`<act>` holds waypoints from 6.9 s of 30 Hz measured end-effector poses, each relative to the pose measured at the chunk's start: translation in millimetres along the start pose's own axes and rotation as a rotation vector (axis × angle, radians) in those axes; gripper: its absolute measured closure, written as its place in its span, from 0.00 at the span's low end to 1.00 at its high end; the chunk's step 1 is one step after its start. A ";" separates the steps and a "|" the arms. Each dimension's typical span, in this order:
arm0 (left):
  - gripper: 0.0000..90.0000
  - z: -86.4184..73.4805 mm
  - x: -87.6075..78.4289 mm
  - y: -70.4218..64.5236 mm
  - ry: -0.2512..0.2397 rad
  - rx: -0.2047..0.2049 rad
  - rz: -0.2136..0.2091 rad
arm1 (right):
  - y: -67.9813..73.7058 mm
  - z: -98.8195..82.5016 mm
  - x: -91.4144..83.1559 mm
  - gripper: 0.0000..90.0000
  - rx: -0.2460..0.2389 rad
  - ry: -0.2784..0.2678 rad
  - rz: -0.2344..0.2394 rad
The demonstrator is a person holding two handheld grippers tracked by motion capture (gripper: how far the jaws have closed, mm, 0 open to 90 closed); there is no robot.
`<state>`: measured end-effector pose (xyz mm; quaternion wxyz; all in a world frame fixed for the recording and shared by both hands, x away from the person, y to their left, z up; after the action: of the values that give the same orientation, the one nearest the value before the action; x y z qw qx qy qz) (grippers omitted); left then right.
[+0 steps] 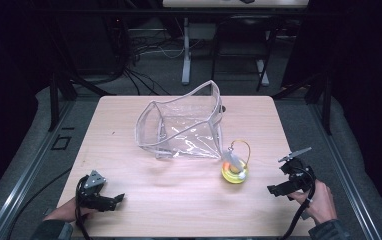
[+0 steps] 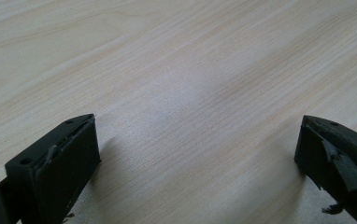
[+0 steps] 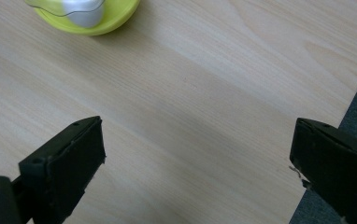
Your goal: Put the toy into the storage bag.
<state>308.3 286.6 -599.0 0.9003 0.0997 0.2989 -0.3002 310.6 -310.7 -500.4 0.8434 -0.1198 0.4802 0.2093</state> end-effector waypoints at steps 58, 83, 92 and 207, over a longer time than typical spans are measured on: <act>0.00 0.0 0.1 0.0 0.000 0.001 -0.001 | 44.6 85.1 -7.6 0.00 -0.201 -0.026 0.079; 0.00 0.1 0.1 0.0 0.001 0.001 -0.002 | 63.0 114.2 -19.9 0.54 -0.307 -0.050 0.098; 0.00 0.1 0.2 0.0 0.000 0.003 -0.003 | 66.2 117.4 -18.8 0.73 -0.313 -0.027 0.098; 0.00 0.0 0.2 -0.4 0.000 0.002 -0.003 | 20.2 163.0 -35.7 0.98 -0.238 -0.011 -0.031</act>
<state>308.2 286.3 -599.1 0.8998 0.1003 0.2987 -0.3019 408.9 -235.6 -386.6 0.8289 -0.2253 0.4454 0.2526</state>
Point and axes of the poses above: each handheld gripper's, and its own axes: x roughly forward along the jaws, z roughly out of its top, y roughly to its left, the point moved 1 cm from there along x, roughly forward along the jaws, and after that the axes turned 8 degrees about -y, right-handed, at the moved point
